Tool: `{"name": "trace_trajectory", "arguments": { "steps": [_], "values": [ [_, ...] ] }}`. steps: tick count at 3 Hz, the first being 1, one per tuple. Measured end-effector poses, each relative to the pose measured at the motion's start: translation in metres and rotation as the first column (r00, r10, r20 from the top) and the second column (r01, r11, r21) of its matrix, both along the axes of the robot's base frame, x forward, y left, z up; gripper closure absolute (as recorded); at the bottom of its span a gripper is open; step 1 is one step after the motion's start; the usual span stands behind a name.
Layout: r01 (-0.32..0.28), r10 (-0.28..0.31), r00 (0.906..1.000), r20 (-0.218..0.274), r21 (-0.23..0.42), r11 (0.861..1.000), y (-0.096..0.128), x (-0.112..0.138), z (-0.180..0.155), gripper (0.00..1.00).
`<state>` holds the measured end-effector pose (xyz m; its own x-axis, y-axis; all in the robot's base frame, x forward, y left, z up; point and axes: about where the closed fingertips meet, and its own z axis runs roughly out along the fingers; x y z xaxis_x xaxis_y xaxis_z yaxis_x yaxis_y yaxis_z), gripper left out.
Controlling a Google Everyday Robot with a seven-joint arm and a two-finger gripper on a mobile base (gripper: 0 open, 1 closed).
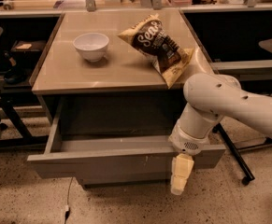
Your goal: Open top drawer
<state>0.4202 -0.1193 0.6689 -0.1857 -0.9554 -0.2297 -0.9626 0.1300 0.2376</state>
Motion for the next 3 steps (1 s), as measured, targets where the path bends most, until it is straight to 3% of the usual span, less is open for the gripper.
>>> {"name": "trace_trajectory", "arguments": {
  "steps": [1, 3],
  "values": [
    [0.0, 0.0, 0.9999, -0.014, -0.015, 1.0, -0.001, 0.007, -0.005, 0.0],
    [0.014, -0.013, 0.9973, -0.072, 0.008, 1.0, -0.004, -0.05, 0.012, 0.0]
  ]
}}
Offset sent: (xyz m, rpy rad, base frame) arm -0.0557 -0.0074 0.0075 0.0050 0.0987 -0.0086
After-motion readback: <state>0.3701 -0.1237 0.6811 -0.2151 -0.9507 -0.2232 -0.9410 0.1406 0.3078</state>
